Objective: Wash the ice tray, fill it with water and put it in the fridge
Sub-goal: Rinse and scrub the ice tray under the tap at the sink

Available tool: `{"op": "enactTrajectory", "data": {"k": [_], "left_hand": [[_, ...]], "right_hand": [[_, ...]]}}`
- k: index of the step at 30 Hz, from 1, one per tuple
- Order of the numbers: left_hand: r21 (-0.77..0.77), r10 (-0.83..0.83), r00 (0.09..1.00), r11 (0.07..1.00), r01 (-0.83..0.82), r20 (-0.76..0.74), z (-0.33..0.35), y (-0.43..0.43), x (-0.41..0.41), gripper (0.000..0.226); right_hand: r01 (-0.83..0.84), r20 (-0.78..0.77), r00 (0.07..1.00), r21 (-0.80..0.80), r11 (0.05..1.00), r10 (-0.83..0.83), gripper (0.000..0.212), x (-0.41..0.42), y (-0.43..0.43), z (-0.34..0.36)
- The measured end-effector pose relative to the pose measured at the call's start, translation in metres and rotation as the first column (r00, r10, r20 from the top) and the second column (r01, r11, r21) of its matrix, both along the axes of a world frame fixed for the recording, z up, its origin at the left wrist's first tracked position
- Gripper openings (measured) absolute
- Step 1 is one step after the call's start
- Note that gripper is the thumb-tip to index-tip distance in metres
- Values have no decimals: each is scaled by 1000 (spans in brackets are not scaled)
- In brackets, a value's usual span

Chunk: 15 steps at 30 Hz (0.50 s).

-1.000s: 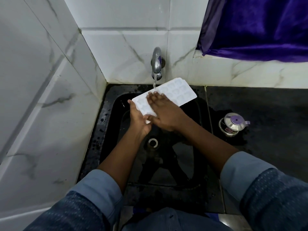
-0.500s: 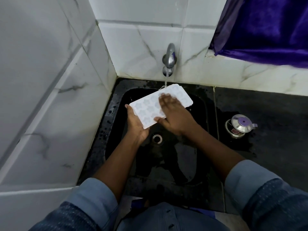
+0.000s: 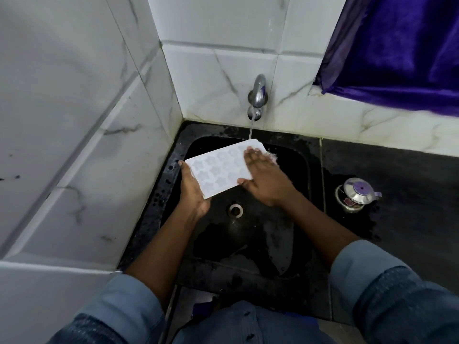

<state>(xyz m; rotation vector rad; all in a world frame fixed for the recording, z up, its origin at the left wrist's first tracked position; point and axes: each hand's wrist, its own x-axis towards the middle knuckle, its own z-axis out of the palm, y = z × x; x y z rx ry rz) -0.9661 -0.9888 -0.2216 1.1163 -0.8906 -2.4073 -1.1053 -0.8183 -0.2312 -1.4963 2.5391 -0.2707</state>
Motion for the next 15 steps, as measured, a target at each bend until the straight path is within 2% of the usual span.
{"op": "enactTrajectory", "data": {"k": [3, 7, 11, 14, 15], "left_hand": [[-55, -11, 1000, 998, 12, 27, 6, -1, 7, 87], [-81, -26, 999, 996, 28, 36, 16, 4, 10, 87], [-122, -49, 997, 991, 56, 61, 24, 5, 17, 87], [-149, -74, 994, 985, 86, 86, 28, 5, 20, 87], [-158, -90, 990, 982, 106, 106, 29, 6, 21, 88]], "right_hand": [[57, 0, 998, 19, 998, -57, 95, -15, 17, -3], [185, 247, 956, -98, 978, -156, 93, -6, 17, -1], [471, 541, 787, -215, 855, -298, 77, -7, 14, 11], [665, 789, 571, -282, 692, -228, 29, -16, 13, 23], [714, 841, 503, -275, 644, -198, 22, -18, 15, 27]]}}
